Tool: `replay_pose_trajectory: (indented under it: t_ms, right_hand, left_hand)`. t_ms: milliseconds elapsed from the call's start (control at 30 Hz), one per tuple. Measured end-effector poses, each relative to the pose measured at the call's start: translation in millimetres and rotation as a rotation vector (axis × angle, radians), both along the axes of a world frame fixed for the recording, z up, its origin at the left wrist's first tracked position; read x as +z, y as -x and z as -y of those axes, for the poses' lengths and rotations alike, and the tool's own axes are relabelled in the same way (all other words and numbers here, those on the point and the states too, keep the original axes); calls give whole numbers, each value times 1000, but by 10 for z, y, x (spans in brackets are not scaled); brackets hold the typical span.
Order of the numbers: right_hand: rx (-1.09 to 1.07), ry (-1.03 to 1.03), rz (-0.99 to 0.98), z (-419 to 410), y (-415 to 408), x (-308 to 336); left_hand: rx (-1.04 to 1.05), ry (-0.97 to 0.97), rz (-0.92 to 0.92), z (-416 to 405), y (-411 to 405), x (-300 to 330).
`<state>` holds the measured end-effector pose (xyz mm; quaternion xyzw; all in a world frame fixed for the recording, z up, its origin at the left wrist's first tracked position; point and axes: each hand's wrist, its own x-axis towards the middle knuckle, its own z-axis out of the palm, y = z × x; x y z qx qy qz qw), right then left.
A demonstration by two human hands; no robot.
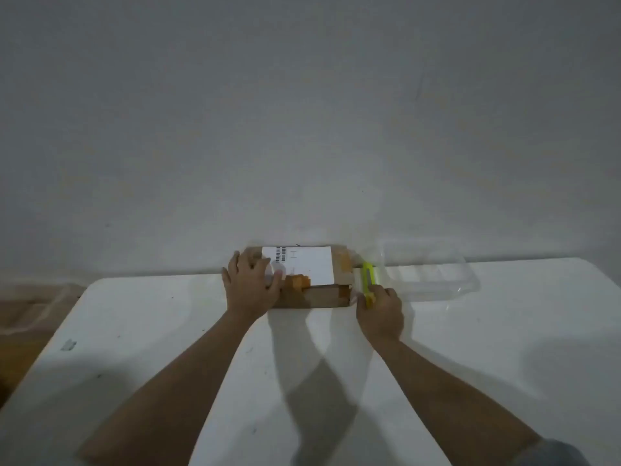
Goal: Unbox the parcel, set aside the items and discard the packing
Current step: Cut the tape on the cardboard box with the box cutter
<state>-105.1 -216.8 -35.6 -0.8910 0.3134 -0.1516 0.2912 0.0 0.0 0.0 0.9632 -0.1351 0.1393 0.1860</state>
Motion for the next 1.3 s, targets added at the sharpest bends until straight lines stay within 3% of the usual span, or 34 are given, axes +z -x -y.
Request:
replay_pose_trajectory:
  t_ms: [100,233,333,533,700,900,1067,1300]
  right_hand:
    - [-72,-12,20,-42,-51,-24]
    - [-84,-86,33,-77,-97,-47]
    - [-90,-119,26,-62,-108,-32]
    - [-109,-147,-8,-107,-30,55]
    - [-81,-204,29,-76,75,100]
    - [-68,-314,215,-157,120,194]
    - [-34,-363,203,-244,68,257]
    - [0,-373,354,-237,-106,477]
  left_hand:
    - [-2,77,-62,-33,-71,-104]
    - [7,344,-217,-27,11,-141]
    - [13,389,-235,-18,11,-101]
    - [-11,436,-459,-83,-154,-28]
    - [7,614,-514,-132,-205,6]
    - [0,662,-521,-120,-199,3]
    - [-28,653,-502,-110,-183,-18]
    - [-49,646,-496,-120,-185,-35]
